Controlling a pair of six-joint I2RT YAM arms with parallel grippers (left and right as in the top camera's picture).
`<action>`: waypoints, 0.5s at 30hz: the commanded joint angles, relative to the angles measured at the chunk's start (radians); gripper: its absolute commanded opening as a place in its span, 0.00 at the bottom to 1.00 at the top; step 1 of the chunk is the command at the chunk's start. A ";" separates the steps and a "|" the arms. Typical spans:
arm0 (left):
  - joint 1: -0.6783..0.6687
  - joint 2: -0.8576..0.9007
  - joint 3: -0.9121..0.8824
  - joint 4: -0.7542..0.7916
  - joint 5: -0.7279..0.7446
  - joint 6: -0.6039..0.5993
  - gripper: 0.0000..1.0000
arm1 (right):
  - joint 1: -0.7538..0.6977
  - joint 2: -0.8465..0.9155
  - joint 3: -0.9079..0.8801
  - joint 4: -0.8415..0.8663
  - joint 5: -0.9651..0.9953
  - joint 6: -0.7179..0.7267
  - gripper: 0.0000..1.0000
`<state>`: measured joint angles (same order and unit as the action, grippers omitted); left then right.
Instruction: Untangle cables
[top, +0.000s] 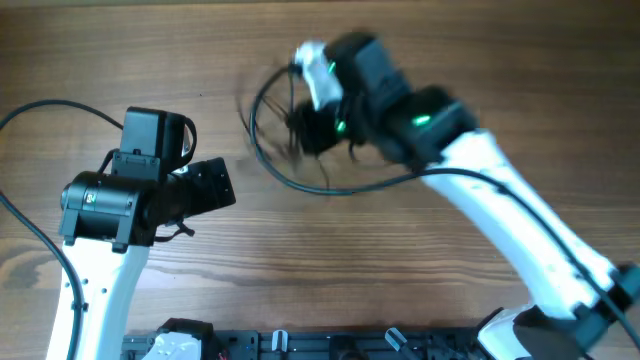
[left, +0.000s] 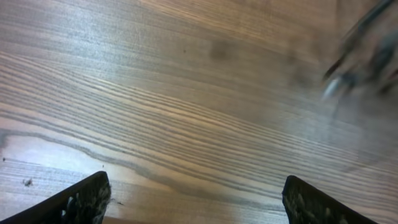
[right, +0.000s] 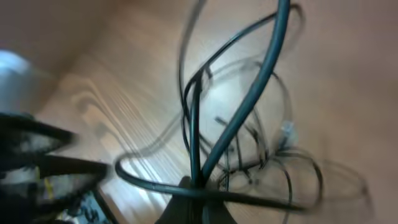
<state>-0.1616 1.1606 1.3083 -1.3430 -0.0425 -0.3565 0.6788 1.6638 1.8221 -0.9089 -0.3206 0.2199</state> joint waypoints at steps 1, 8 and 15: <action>0.005 0.005 0.000 0.000 0.008 0.012 0.91 | 0.002 -0.026 0.215 -0.109 0.061 -0.133 0.04; 0.005 0.005 0.000 0.007 0.008 0.012 0.91 | 0.002 0.011 0.123 -0.427 0.081 -0.130 0.04; 0.005 0.005 0.000 0.007 0.008 0.012 0.90 | 0.002 0.082 0.000 -0.528 0.025 -0.116 0.18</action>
<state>-0.1616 1.1606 1.3083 -1.3396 -0.0391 -0.3565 0.6788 1.7424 1.8153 -1.4593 -0.2687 0.1070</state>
